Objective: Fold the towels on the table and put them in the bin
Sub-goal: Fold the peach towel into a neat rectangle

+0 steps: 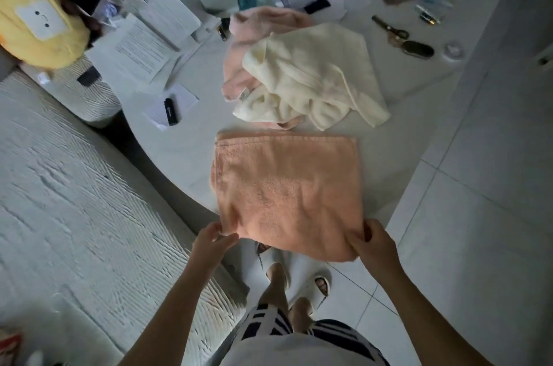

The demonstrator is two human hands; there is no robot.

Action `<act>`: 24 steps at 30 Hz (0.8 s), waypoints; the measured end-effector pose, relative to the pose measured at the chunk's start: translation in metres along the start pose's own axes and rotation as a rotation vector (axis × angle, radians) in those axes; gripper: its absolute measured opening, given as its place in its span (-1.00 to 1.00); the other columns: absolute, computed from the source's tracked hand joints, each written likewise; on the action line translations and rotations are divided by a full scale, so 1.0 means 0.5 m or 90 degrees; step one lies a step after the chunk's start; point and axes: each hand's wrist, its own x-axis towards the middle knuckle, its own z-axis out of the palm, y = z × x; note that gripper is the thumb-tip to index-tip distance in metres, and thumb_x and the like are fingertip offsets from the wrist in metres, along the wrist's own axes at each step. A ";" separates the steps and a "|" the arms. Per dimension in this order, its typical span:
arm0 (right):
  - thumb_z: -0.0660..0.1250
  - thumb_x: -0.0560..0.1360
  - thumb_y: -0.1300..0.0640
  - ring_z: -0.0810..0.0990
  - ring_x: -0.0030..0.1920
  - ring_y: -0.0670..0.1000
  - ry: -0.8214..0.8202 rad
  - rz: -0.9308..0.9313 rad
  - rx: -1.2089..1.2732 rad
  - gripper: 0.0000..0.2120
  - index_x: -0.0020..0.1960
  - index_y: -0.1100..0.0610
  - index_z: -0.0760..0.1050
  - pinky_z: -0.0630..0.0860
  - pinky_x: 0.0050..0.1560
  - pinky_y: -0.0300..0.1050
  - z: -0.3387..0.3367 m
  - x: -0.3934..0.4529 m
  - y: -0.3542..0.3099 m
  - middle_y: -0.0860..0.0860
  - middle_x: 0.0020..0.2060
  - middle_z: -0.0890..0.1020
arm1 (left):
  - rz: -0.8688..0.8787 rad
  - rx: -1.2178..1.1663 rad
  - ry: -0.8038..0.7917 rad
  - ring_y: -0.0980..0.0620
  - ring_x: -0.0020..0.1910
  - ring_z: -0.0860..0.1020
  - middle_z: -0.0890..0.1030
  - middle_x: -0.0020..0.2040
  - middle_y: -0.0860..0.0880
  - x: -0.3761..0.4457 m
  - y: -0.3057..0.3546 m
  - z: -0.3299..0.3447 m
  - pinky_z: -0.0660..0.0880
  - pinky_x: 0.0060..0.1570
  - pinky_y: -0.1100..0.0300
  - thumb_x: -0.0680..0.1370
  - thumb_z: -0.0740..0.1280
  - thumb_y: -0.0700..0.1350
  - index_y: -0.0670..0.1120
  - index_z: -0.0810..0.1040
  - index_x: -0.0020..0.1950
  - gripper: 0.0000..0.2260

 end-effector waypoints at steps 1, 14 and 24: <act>0.42 0.49 -0.01 0.54 -0.26 -0.01 -0.008 0.004 0.011 -0.81 -0.14 0.07 0.48 0.39 -0.32 -0.14 -0.004 0.000 0.005 0.00 -0.26 0.58 | 0.007 0.012 0.019 -0.04 -0.03 0.63 0.65 -0.03 -0.08 -0.002 0.000 0.004 0.55 -0.07 0.13 0.50 0.46 -0.15 -0.13 0.60 0.07 -0.82; 0.49 0.46 0.03 0.70 -0.04 0.05 -0.299 0.135 0.160 -0.75 0.11 0.05 0.62 0.60 0.06 0.03 -0.036 -0.036 0.068 0.00 -0.07 0.73 | -0.045 -0.246 -0.110 -0.21 0.16 0.63 0.70 0.10 -0.18 -0.033 -0.036 -0.015 0.54 0.24 -0.08 0.34 0.57 -0.11 -0.20 0.60 0.26 -0.49; 0.42 0.37 0.21 0.60 -0.27 0.03 -0.244 -0.013 0.534 -0.93 -0.15 0.16 0.65 0.65 -0.12 -0.08 -0.180 -0.012 -0.012 0.10 -0.28 0.60 | 0.065 -0.325 0.019 -0.15 -0.12 0.50 0.54 -0.13 -0.21 -0.082 0.019 -0.105 0.47 -0.03 -0.03 0.52 0.46 -0.11 -0.28 0.66 -0.08 -0.79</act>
